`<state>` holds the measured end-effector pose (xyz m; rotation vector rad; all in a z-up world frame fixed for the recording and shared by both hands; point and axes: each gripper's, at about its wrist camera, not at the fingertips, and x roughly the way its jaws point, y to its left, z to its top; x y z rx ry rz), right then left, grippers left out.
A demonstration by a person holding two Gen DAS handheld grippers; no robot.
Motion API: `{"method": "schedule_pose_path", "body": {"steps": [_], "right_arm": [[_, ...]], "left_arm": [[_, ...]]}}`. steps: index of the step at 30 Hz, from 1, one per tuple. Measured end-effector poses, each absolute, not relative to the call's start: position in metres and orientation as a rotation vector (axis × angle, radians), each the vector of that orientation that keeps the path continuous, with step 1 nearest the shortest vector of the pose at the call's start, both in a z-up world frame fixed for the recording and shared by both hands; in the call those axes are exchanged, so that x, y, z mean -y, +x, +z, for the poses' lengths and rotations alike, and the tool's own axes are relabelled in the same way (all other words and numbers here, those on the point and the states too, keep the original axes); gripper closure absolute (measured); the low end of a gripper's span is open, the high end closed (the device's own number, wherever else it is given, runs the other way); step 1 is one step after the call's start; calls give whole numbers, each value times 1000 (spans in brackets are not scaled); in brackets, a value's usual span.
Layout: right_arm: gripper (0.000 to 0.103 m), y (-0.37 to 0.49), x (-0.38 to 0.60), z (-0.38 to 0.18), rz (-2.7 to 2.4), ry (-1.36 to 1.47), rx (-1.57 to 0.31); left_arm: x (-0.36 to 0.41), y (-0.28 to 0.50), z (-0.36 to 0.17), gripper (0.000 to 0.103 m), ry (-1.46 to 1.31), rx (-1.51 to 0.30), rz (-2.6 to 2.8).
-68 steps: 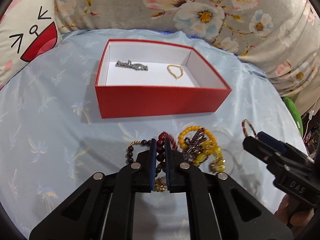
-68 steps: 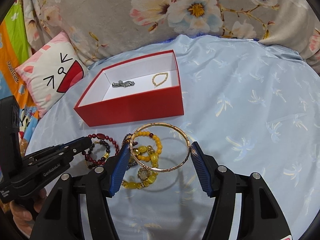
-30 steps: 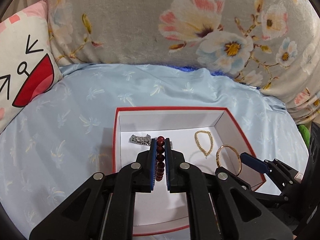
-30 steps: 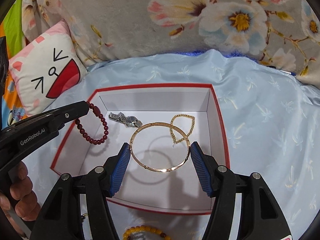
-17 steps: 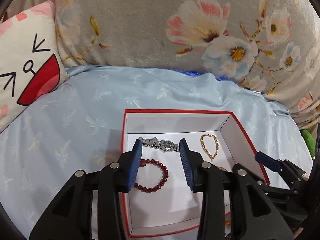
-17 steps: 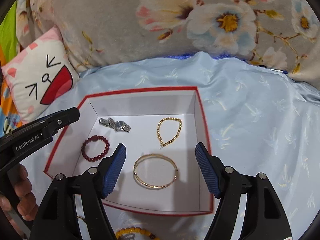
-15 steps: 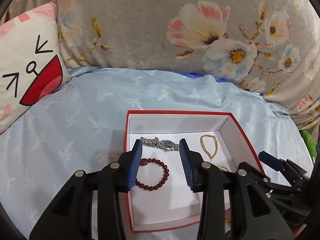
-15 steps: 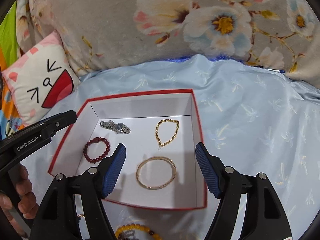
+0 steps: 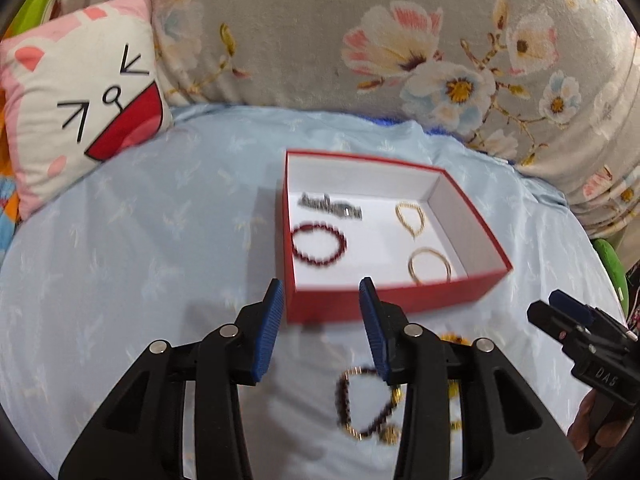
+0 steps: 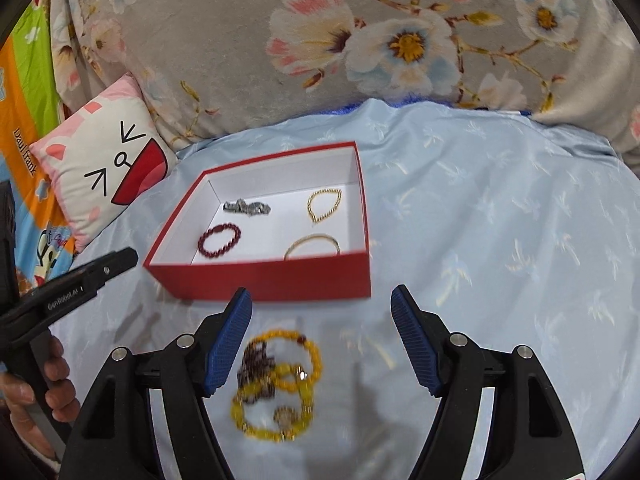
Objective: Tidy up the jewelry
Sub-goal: 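Grasp the dark bead bracelet with the left tool while the right tool grasps the purple beaded bracelet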
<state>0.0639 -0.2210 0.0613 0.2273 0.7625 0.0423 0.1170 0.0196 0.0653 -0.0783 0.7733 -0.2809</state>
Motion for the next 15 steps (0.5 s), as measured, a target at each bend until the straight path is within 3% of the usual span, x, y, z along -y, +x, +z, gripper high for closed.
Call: {"method": "schedule_pose_path", "body": {"steps": [15], "right_arm": [[36,12,212,26,55,253,-851]], "left_arm": [[10,89,-3,66,-29,-921,-307]]}}
